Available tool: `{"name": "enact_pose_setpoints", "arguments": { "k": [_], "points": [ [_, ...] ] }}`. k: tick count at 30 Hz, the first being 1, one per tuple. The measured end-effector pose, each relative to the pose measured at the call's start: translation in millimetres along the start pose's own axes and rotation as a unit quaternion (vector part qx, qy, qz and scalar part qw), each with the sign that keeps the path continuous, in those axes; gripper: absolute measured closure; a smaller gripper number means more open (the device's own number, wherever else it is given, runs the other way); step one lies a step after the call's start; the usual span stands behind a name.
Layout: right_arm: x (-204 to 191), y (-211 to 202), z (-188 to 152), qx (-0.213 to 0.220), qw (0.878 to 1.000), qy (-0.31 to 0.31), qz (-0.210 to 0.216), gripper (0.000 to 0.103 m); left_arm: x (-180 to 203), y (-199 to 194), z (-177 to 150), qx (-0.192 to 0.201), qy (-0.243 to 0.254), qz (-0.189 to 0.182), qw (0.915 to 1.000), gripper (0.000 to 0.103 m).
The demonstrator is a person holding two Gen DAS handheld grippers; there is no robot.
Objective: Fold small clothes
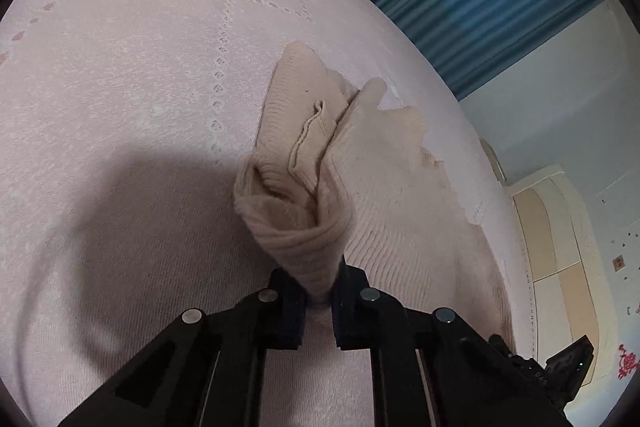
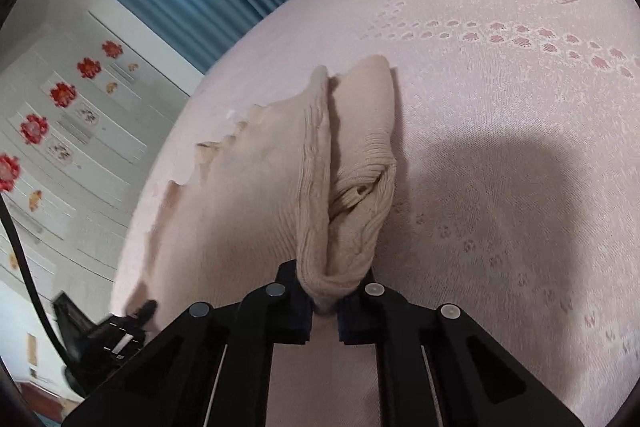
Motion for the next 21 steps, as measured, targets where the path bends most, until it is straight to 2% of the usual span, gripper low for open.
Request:
{"name": "enact_pose_setpoints", "arguments": {
  "k": [5,12,15,18,21],
  "points": [
    [2,-28,-12,-0.005,1.000,-0.006,0.007,0.095,-4,-26,-11,-0.003,0.011,-0.007,0.9999,0.094],
    [15,-82,-44,0.003,1.000,-0.008,0.010,0.095,-1,-72,-64,-0.016,0.050,-0.005,0.9986,0.094],
    [24,-100,-60,-0.003,1.000,-0.007,0.007,0.095,1,-87,-77,-0.028,0.066,-0.007,0.9974,0.094],
    [34,-119,-78,-0.011,1.000,-0.016,-0.010,0.095,-6,-99,-90,-0.044,0.061,-0.015,0.9970,0.093],
    [37,-128,-94,-0.024,0.998,-0.043,-0.050,0.088,-11,-109,-95,-0.054,0.060,0.010,0.9967,0.085]
  ]
}}
Point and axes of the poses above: each gripper's, at about its wrist camera, not at the fingertips, and y roughly the way its jaws point, x to its right, z to its top, the point moved 2 cm from there along y, roughly the way its jaws point, and after that the axes turned 6 degrees about -z, right-handed, at the moved point
